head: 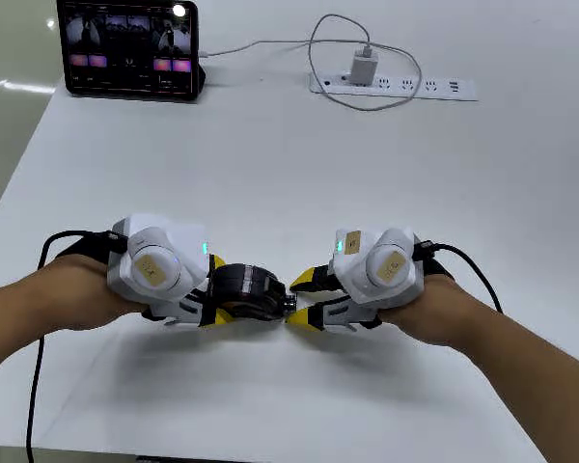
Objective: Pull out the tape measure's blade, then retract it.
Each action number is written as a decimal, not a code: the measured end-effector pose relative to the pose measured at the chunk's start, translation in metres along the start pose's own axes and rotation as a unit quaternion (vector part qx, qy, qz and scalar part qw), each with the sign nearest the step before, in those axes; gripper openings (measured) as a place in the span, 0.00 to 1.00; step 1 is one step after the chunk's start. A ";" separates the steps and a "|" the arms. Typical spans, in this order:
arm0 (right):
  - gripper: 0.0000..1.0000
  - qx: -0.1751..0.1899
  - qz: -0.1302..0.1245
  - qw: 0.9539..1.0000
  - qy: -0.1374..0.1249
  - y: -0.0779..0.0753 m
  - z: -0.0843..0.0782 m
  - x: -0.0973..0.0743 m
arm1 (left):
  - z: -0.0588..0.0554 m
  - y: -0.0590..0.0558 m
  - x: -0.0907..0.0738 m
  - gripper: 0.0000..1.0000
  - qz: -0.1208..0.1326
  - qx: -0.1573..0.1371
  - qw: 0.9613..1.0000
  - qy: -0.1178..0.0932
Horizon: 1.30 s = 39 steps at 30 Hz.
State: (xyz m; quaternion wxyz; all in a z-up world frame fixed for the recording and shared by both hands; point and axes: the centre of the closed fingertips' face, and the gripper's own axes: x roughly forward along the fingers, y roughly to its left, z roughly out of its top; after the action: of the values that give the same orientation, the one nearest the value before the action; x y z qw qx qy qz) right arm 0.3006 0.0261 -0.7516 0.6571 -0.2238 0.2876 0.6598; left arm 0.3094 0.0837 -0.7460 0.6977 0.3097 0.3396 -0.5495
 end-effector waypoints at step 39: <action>0.10 -0.033 0.006 0.999 0.015 0.001 -0.005 -0.004 | 0.000 0.001 0.000 0.27 0.003 -0.007 1.000 -0.002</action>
State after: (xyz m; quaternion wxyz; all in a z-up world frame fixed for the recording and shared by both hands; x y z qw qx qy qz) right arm 0.2994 0.0198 -0.7529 0.6414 -0.2536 0.2762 0.6694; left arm 0.3103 0.0840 -0.7463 0.7023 0.3043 0.3411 -0.5458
